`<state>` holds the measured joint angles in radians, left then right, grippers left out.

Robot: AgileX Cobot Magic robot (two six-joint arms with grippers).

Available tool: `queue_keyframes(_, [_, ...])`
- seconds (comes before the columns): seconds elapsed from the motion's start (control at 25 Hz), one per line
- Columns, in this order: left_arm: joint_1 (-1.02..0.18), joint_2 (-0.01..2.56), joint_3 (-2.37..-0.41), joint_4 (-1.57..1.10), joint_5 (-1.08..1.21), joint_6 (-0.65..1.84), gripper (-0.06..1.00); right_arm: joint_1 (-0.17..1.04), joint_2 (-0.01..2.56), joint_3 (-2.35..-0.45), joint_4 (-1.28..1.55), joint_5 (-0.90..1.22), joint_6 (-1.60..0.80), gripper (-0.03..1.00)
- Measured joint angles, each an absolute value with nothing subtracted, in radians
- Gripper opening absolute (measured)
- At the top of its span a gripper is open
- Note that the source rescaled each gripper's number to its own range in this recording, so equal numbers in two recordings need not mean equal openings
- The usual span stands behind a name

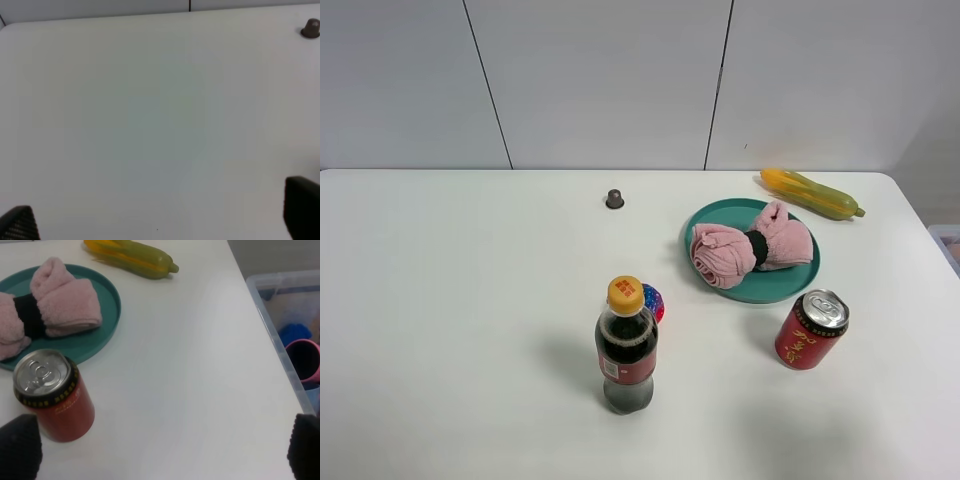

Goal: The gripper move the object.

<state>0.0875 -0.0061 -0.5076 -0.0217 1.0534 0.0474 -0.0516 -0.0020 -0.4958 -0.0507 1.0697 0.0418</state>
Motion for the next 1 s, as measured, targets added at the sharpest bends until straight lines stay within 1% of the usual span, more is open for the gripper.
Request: queue_keyframes(1.0, [0.087, -0.006, -0.508, -0.021, 1.053, 0.047, 0.99, -0.052, -0.002, -0.496, -0.051, 1.070, 0.042, 1.00])
